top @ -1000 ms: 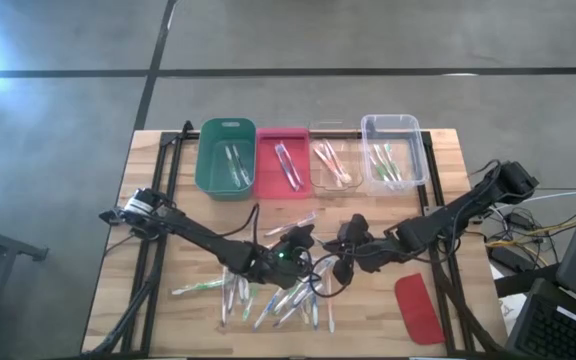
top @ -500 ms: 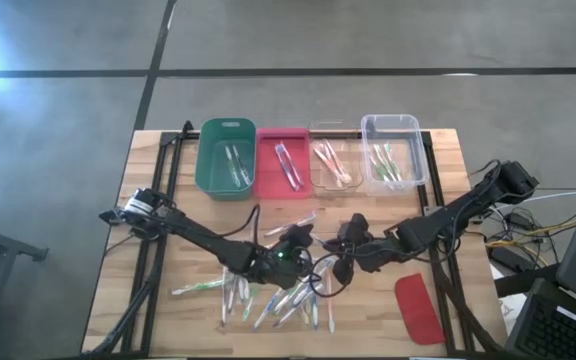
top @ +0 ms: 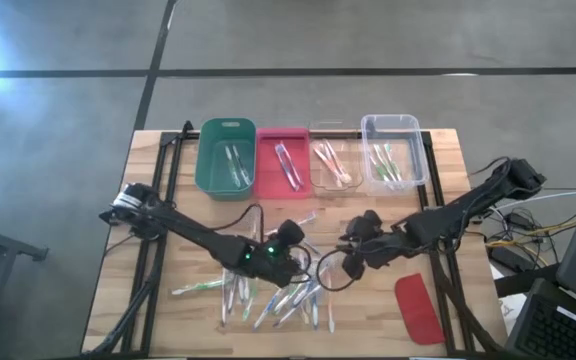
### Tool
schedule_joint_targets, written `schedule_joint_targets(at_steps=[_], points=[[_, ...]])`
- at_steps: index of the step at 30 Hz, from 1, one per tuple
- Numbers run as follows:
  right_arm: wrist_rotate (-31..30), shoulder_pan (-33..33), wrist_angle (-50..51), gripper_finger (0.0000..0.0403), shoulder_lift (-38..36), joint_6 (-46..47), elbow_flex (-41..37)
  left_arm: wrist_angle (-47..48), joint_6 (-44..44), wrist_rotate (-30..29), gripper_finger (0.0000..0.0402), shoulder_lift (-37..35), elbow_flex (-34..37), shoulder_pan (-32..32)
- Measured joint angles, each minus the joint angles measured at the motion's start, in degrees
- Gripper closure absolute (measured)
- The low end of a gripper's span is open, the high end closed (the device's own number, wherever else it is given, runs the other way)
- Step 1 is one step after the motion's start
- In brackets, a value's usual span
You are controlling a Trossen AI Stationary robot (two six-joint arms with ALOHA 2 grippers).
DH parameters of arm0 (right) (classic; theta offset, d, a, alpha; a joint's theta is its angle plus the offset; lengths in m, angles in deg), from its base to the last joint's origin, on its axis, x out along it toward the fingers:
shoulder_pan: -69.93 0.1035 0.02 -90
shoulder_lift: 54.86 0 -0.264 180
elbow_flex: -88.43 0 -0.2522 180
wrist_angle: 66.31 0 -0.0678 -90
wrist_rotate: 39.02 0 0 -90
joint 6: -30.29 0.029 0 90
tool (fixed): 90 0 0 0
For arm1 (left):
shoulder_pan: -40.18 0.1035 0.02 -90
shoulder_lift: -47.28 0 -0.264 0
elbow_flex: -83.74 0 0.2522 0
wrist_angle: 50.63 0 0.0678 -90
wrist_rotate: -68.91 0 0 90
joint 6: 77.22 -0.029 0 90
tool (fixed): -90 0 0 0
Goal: Pick & Place Toothbrushes
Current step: Put the blue toothbrush into the red bin
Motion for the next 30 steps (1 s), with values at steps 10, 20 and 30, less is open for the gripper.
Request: schedule_joint_targets(at_steps=[10,20,30], points=[[-4.2,-0.2,11.2,0.0233,-7.2,5.5,-0.7,16.7,10.1,17.1,0.0353,-14.2,0.0,7.4],[-4.3,-0.3,12.9,0.0218,-8.7,4.2,-0.9,18.8,-0.7,39.3,0.0353,-22.4,-0.3,26.3],[-8.6,-0.3,16.4,0.0239,-10.4,1.9,-0.9,28.5,-0.3,41.5,0.0353,-16.0,-7.6,42.0]])
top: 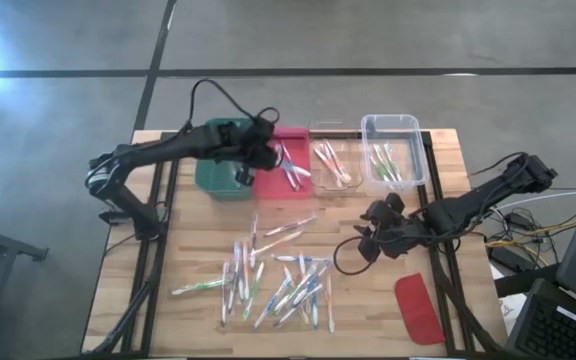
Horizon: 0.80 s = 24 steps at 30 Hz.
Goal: Pick & Place Toothbrushes
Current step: Put the blue toothbrush into the red bin
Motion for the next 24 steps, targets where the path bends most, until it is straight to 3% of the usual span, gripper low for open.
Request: schedule_joint_targets(at_steps=[7,14,24], points=[[-1.5,0.0,4.0,0.0257,-3.7,0.3,0.0,3.0,-9.8,-0.1,0.0353,8.4,-5.4,1.5],[-1.6,0.0,4.2,0.0281,-7.4,-1.2,0.0,6.7,-19.9,-9.1,0.0353,15.8,-10.6,1.7],[-4.1,0.0,5.5,0.0314,-9.1,-5.2,0.0,6.4,-28.4,-0.7,0.0353,15.6,-11.1,5.9]])
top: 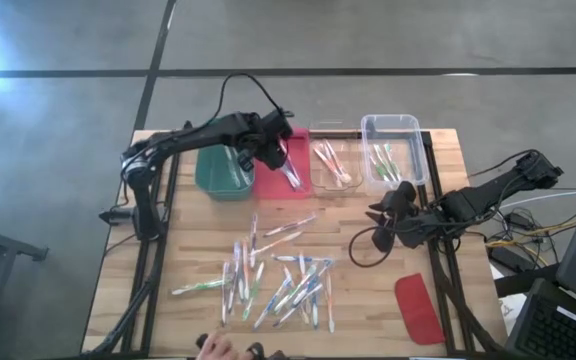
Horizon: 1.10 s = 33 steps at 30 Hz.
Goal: Pick & Place Toothbrushes
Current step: Put the blue toothbrush into the red bin
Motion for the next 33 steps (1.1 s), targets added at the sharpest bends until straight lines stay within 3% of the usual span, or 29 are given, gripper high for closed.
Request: schedule_joint_targets(at_steps=[7,15,33], points=[[-6.2,0.0,0.0,0.0335,-0.1,-1.7,0.0,-3.2,-6.2,1.9,0.0353,1.5,0.0,3.8],[-9.1,-1.1,0.0,0.0346,-0.1,-1.7,0.0,-6.3,-10.2,8.7,0.0353,1.5,0.0,4.0],[-9.1,-5.1,0.0,0.0298,0.0,-4.2,0.0,-16.9,-9.9,9.6,0.0353,1.7,9.7,4.1]])
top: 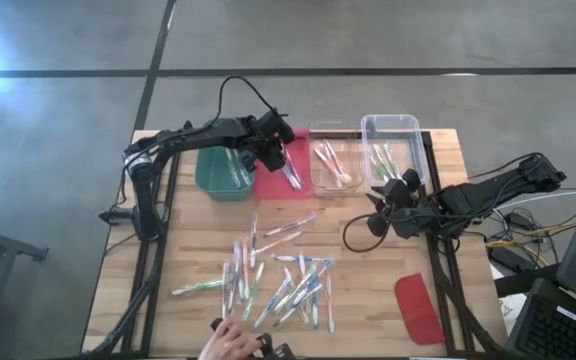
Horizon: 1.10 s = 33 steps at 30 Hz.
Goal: Pick & Place Toothbrushes
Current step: Put the blue toothbrush into the red bin, then put the green toothbrush into the white bin
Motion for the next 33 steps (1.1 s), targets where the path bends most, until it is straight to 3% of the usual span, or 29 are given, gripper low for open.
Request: schedule_joint_targets(at_steps=[8,13,22,27,33], points=[[0.0,0.0,-0.1,0.0285,0.0,0.0,-0.1,-5.1,-0.1,-0.2,0.0342,1.2,2.6,0.3],[0.3,0.0,-0.1,0.0278,0.0,0.1,-0.5,-9.7,-0.1,-0.3,0.0311,1.3,2.9,0.2],[0.3,0.0,0.0,0.0268,0.0,-0.1,-0.7,-9.5,0.5,-5.3,0.0249,1.3,3.3,0.1],[2.4,0.0,0.3,0.028,0.0,-0.1,-0.7,-5.5,5.2,-13.9,0.0241,0.0,3.0,-0.6],[2.8,0.0,1.3,0.0304,0.0,-0.2,-0.7,0.6,18.8,-11.1,0.0253,-6.3,3.3,-2.8]])
